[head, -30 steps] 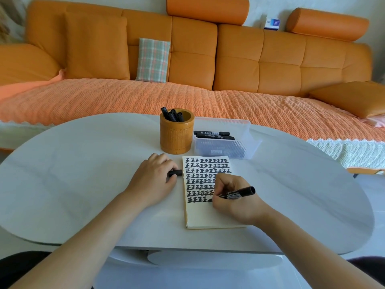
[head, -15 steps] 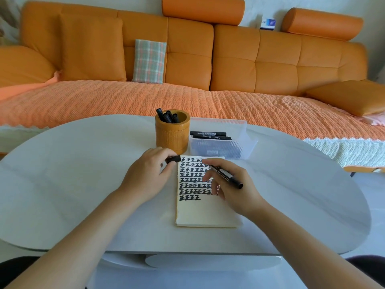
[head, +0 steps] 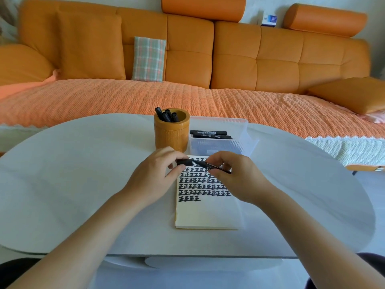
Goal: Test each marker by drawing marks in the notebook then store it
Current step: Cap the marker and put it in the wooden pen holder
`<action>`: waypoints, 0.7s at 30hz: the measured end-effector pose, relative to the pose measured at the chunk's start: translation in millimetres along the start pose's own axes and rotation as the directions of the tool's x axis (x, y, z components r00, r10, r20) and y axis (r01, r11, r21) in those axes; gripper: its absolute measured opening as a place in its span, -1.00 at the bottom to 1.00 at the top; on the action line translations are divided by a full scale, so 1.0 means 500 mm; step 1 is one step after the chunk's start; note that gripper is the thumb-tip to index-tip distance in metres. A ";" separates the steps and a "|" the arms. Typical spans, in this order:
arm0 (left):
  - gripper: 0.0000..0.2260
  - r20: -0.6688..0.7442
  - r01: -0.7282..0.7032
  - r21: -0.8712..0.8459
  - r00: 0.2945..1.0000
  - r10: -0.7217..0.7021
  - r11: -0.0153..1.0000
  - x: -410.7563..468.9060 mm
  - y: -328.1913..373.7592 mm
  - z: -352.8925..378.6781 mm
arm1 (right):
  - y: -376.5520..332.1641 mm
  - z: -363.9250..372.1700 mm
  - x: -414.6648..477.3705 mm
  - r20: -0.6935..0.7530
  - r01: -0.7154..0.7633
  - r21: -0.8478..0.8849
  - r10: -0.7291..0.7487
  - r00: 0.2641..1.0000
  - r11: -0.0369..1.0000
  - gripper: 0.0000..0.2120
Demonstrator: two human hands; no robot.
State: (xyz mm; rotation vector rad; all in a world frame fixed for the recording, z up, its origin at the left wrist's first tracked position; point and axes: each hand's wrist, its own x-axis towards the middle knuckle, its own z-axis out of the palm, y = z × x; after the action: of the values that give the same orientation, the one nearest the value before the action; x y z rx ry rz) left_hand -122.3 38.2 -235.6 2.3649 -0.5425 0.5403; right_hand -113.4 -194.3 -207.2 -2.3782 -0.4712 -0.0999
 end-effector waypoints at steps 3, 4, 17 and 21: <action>-0.79 0.007 0.001 0.003 1.000 -0.001 1.000 0.000 -0.001 -0.001 | -0.002 0.000 0.000 -0.001 -0.011 -0.028 0.011 1.000 1.000 -0.81; -0.79 0.008 0.003 0.005 1.000 -0.003 1.000 0.000 -0.001 -0.002 | -0.002 0.000 0.001 -0.003 -0.014 -0.027 0.014 1.000 1.000 -0.81; -0.89 0.116 0.072 -0.079 0.991 -0.062 0.994 -0.006 0.027 0.005 | -0.008 0.021 -0.001 0.071 0.296 -0.267 -0.288 0.955 0.917 -0.72; -0.93 0.164 0.142 -0.227 0.981 -0.105 0.964 -0.004 0.044 0.000 | -0.020 0.030 -0.004 0.104 0.336 -0.442 -0.324 0.940 0.832 -0.66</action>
State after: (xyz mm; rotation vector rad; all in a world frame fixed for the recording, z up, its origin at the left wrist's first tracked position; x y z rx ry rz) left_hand -135.0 23.3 -225.6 2.2022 -0.4926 0.2261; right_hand -119.9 -178.2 -212.7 -2.7284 -0.9620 -0.3768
